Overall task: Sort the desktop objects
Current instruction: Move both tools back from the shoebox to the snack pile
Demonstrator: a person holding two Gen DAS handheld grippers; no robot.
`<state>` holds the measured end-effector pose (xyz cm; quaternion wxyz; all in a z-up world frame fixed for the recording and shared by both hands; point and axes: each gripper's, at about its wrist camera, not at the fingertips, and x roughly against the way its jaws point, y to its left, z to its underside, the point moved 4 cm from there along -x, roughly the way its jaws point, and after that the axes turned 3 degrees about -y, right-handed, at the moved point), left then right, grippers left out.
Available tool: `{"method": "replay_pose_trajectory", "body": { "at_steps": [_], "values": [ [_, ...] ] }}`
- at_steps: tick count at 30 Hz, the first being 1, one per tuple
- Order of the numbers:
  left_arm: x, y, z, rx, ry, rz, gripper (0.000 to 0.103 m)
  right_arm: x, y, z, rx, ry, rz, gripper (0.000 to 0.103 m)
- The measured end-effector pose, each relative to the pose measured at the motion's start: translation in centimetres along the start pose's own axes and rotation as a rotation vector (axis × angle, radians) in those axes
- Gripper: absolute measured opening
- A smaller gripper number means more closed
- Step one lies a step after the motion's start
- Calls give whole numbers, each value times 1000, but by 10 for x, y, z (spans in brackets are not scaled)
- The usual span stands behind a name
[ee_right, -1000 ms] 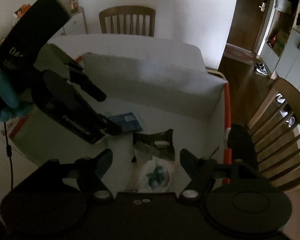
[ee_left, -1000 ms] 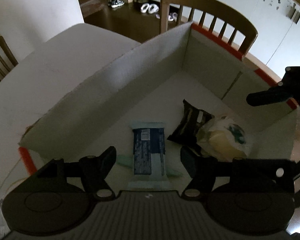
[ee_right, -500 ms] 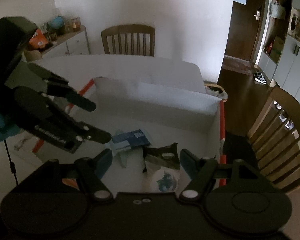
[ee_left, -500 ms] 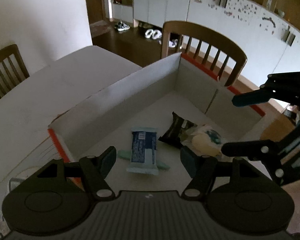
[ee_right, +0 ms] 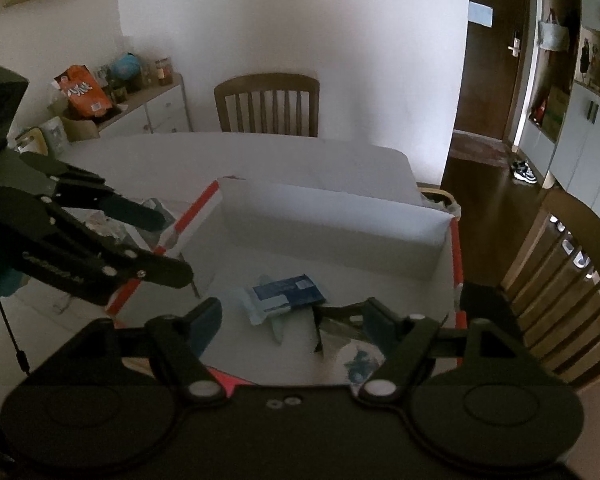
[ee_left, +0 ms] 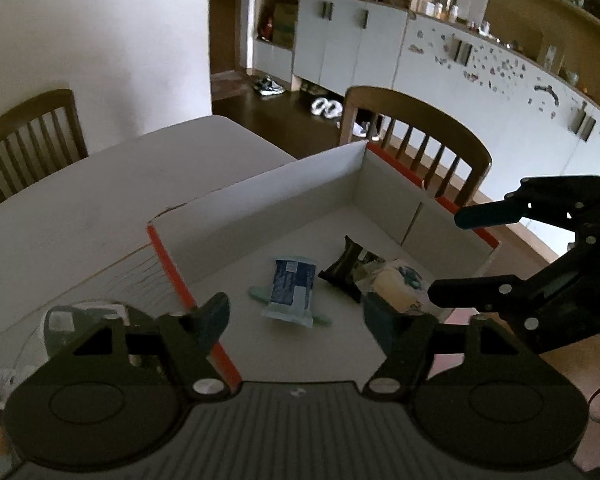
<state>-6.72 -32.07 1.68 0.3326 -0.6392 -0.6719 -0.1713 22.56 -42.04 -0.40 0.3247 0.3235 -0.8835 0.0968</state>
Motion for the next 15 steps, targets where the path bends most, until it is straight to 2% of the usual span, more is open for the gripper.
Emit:
{"method": "replay_pose_trajectory", "body": {
  "at_steps": [9,11,13,15],
  "values": [
    [34,6,16,39,-67,-13,88,11,18,-3,-13,-41,-6,86],
    [41,10,21,55,-82,-17,92,12,23,-2,-13,-45,-1,87],
    [47,16,25,66,-96,-23,102,13,30,-1,-14,-47,-14,88],
    [54,23,30,75,-112,-25,102,14,38,-1,-15,-49,-8,88]
  ]
}}
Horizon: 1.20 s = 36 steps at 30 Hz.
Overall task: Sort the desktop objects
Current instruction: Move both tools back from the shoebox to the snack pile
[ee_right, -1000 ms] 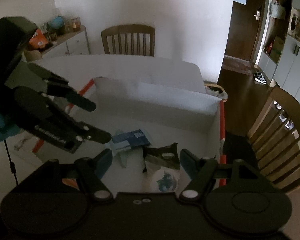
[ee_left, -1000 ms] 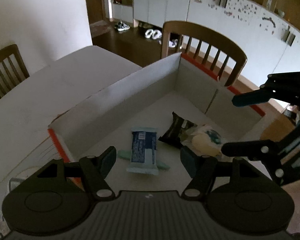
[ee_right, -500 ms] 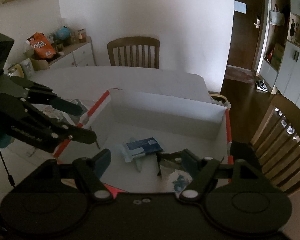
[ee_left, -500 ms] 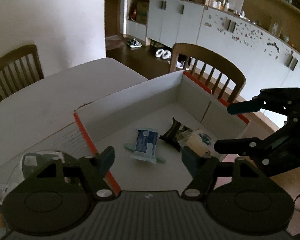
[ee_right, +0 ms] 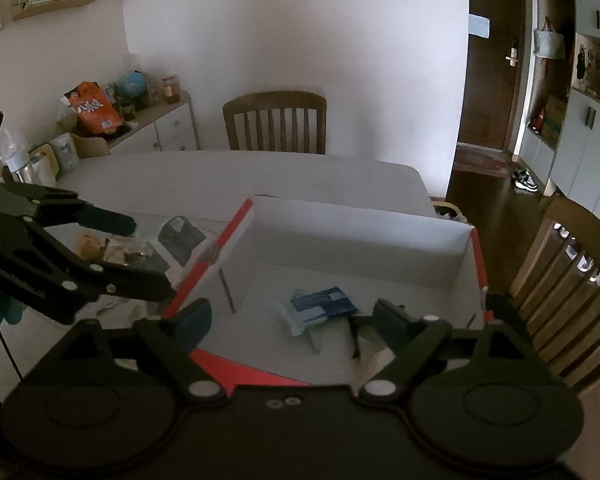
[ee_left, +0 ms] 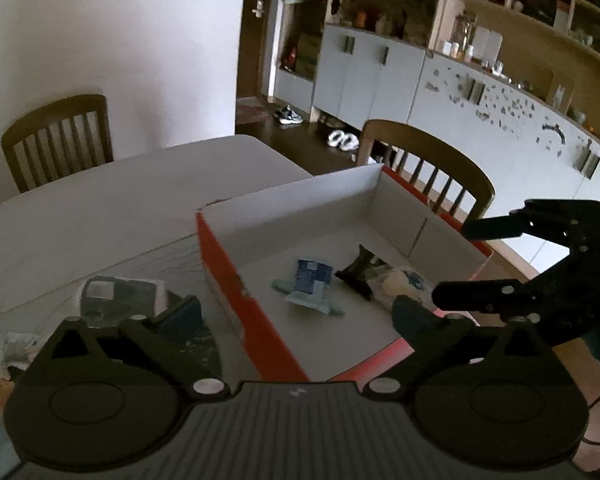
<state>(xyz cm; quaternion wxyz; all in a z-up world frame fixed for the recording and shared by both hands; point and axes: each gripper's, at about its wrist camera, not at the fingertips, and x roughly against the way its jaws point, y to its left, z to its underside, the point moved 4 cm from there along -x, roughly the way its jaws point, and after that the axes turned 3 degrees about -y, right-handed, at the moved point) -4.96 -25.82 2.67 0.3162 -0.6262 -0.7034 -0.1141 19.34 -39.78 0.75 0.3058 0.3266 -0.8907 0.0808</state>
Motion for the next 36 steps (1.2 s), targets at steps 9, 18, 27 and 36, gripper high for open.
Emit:
{"method": "replay_pose_trajectory", "body": {
  "at_steps": [9,18,27,36],
  "values": [
    [33,36,18,3,-37,-17,103,-1,43,-9,-26,-32,18,90],
    [63,94,36,25,-53,-81,103,-22,100,-18,-32,-26,13,90],
    [84,154,50,36,-68,-121,103,-48,154,-28,-18,-15,-16,90],
    [93,208,62,62,-76,-166,103,-76,197,-37,2,-2,-35,90]
  ]
}}
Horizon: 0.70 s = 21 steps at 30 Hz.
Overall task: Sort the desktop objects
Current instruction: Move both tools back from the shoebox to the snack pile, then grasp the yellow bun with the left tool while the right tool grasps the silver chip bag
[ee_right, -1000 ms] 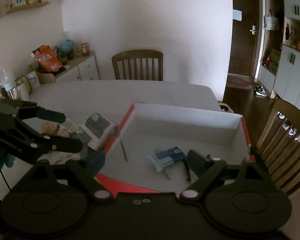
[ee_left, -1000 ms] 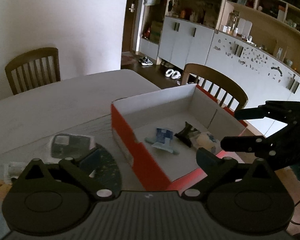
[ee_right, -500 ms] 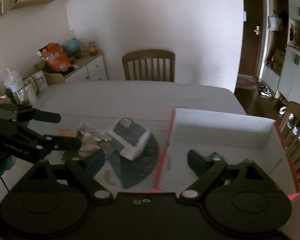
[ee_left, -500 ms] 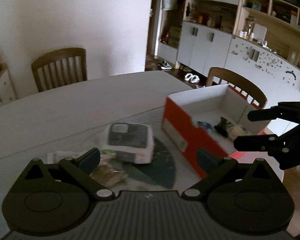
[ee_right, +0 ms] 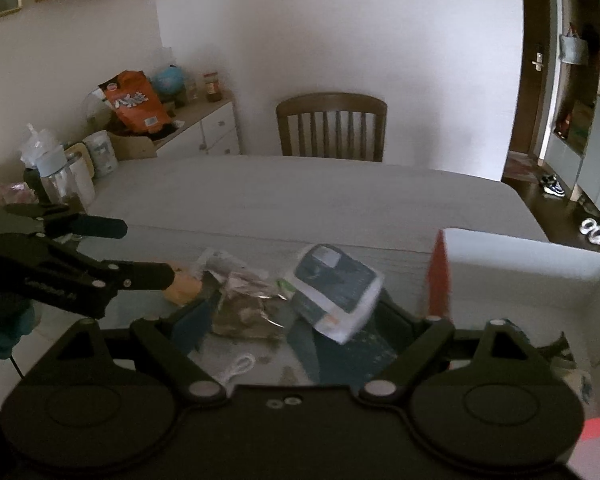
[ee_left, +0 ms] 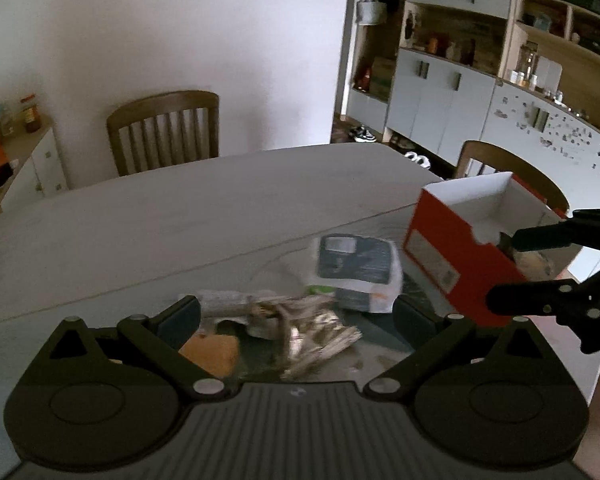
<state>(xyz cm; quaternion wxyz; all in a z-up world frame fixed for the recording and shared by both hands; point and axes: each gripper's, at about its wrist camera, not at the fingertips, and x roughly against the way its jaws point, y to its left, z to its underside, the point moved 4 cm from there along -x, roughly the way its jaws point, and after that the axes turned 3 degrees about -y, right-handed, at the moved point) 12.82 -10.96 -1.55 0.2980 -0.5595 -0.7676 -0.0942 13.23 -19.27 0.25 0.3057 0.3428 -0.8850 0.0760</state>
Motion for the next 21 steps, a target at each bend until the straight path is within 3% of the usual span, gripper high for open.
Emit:
{"method": "replay_pose_trajectory", "body": {
  "at_steps": [21],
  "values": [
    [-49,71,35,2,35,12,103,-79,53,-1,6,62,22,90]
  ]
}}
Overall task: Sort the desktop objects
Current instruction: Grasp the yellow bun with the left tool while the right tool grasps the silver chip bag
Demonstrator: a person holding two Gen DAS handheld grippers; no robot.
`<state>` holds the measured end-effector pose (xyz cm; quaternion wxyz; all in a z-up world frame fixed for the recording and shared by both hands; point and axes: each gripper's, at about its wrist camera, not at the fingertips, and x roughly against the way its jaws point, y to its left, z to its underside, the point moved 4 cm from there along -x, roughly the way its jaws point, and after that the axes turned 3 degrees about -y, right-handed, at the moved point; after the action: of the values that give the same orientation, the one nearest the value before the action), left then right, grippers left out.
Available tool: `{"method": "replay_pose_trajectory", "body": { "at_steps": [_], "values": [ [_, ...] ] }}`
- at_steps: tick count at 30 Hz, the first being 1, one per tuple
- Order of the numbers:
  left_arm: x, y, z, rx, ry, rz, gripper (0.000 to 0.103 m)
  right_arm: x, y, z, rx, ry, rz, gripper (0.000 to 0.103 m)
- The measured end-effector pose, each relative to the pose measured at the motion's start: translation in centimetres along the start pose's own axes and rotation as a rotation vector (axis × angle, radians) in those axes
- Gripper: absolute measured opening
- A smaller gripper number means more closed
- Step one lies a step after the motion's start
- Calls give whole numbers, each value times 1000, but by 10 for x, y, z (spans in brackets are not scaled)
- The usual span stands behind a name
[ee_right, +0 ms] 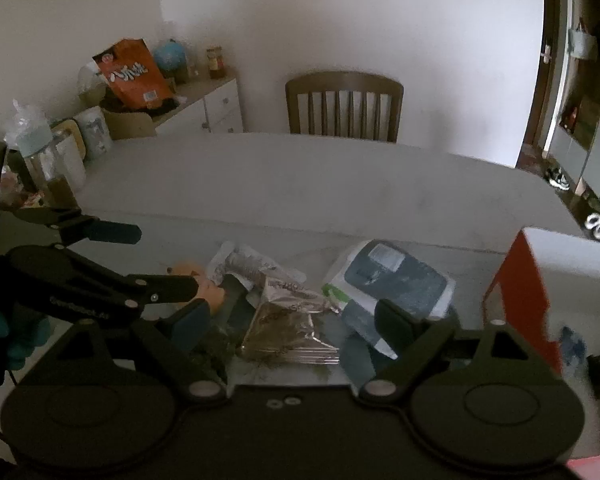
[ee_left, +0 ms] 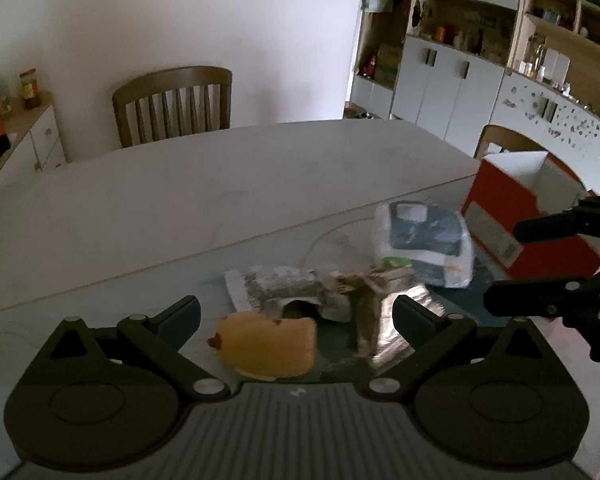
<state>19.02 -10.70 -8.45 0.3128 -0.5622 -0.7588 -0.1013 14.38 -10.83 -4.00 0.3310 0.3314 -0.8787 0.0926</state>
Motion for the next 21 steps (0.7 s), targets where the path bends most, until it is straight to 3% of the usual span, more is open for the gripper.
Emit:
{"method": "replay_pose_trajectory", "body": {
  "at_steps": [9,21],
  "values": [
    [-24,20,13,3,3,48,103,-37,5,6,-9,36,18,89],
    [-50,33,29,7,29,47,102,-79,-2,16,-82,90,93,89]
  ]
}}
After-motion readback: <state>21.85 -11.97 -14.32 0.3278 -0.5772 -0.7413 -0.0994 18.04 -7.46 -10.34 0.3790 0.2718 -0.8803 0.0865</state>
